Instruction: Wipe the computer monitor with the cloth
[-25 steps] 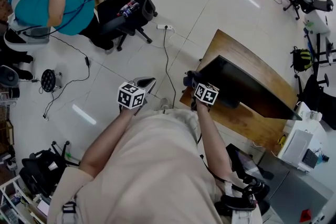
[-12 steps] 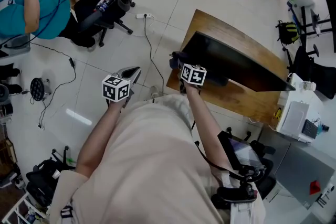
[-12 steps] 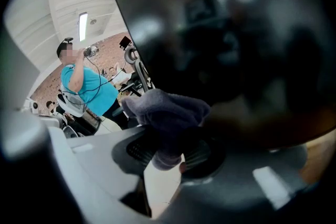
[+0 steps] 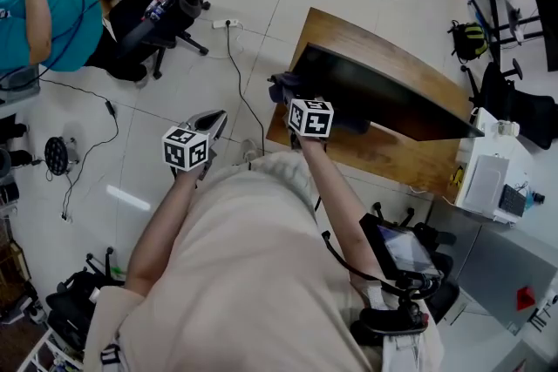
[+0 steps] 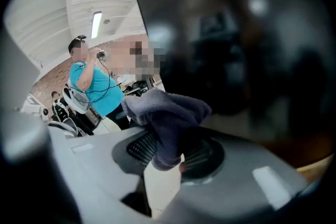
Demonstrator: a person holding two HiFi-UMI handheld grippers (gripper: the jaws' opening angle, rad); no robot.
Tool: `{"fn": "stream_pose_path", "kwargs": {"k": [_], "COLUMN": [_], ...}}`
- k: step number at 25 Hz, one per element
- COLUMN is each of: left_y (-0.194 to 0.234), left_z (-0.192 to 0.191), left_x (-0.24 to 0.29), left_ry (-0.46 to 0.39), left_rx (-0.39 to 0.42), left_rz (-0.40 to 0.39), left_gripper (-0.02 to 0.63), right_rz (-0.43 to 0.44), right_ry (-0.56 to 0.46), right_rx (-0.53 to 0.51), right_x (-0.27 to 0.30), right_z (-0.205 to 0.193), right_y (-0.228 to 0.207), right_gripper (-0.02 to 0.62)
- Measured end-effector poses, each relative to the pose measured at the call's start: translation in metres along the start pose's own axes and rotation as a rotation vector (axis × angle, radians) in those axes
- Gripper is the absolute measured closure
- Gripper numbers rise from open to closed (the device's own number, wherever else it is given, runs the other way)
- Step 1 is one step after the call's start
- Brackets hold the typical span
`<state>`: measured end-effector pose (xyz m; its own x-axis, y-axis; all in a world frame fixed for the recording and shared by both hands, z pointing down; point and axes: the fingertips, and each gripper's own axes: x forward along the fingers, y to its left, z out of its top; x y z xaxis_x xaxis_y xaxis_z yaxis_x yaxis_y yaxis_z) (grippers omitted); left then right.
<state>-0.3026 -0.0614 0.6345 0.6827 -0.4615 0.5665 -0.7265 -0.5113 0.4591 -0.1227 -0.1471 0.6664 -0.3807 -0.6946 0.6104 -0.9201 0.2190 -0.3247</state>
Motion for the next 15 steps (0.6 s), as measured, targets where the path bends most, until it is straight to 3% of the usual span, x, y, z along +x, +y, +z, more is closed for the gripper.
{"fn": "stream_pose_path", "kwargs": {"k": [15], "left_y": [-0.023], "left_z": [0.022], "left_x": [0.029], "left_ry": [-0.044], "left_rx": [-0.045], "left_rz": [-0.013], "left_gripper": [0.607], "right_rz": [0.071], "right_ry": [-0.133], "right_rx": [-0.164], "right_x": [-0.044], "right_z": [0.066], "right_y": [0.028], "right_gripper": [0.477]}}
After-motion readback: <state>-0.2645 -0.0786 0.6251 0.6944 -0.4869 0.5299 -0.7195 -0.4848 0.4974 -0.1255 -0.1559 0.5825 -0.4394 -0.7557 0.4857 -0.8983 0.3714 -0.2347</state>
